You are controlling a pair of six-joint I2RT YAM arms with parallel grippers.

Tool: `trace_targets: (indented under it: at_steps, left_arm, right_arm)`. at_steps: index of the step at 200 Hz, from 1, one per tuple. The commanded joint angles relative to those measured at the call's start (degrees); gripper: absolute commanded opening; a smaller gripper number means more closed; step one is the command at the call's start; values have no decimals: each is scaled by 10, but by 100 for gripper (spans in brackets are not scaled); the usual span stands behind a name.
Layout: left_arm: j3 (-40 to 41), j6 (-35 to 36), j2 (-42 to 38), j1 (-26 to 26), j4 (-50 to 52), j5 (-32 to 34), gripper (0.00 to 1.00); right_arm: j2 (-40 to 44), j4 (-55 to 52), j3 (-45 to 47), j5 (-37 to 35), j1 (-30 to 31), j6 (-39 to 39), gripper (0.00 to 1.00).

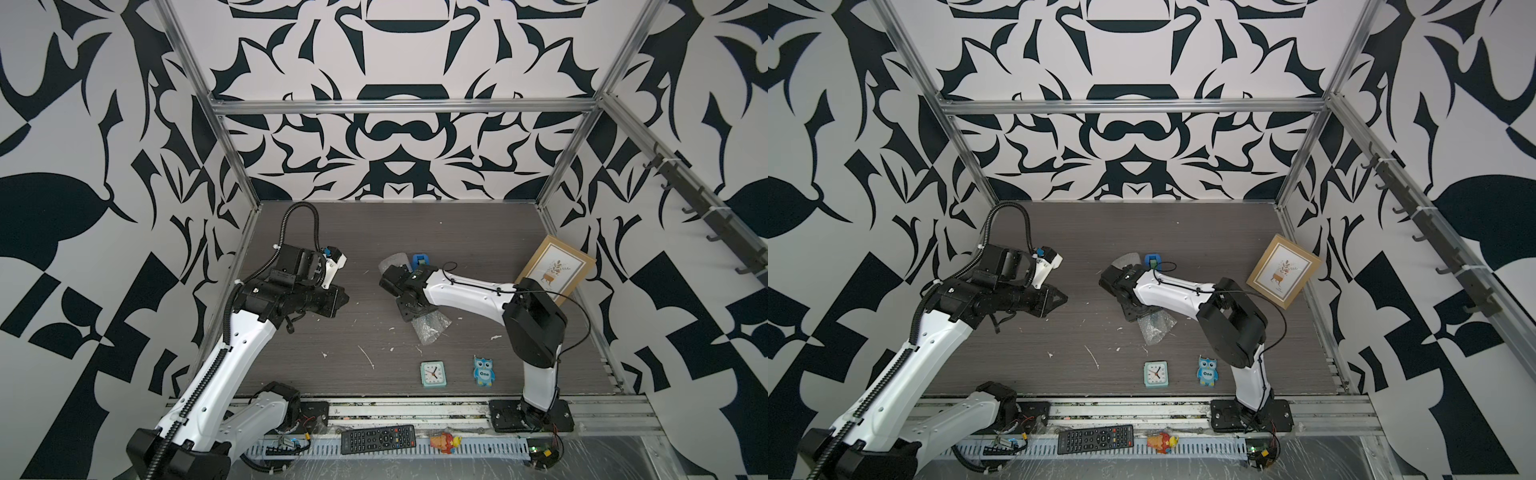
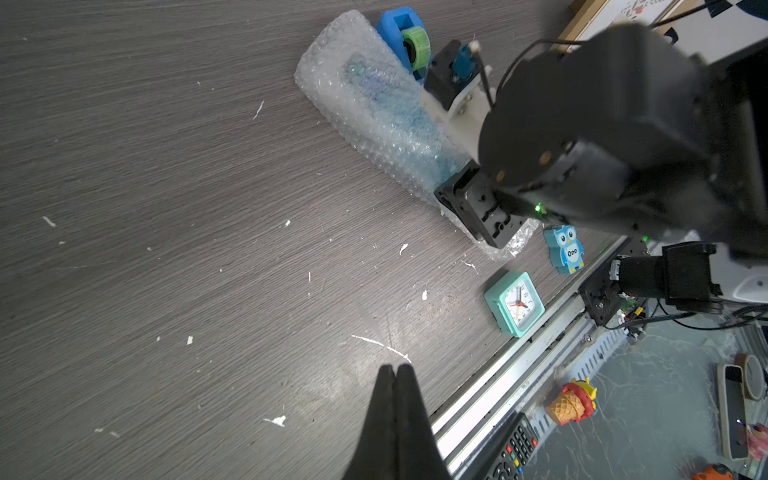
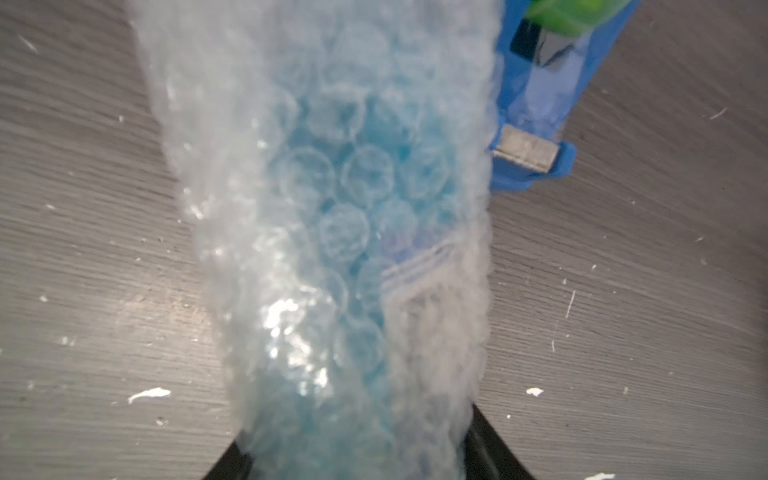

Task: Wrap wine bottles in bubble wrap
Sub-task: Adjust the bubble wrap at the center of the board.

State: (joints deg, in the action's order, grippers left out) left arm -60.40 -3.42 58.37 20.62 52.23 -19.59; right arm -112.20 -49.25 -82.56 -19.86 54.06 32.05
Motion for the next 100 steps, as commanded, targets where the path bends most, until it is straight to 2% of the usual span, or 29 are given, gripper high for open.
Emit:
trace_targets:
  at_steps: [1,16,36,46,100]
  left_arm:
    - [16,-4,3,-3,-1,-11,0]
    - [20,-5,1,-2,-3,-13,0]
    - [21,-5,2,-2,-5,-10,0]
    - [20,-6,3,-3,-5,-9,0]
    - [16,-15,4,-3,0,-7,0]
  right_arm:
    - [-21,-18,-46,-100,31,-16,21]
    - [-39,-24,-65,-111,49,-16,23]
    - [-39,-12,-69,-101,68,-16,42]
    - [-35,1,-66,-95,75,-17,49]
    - [9,70,-34,-24,87,-31,59]
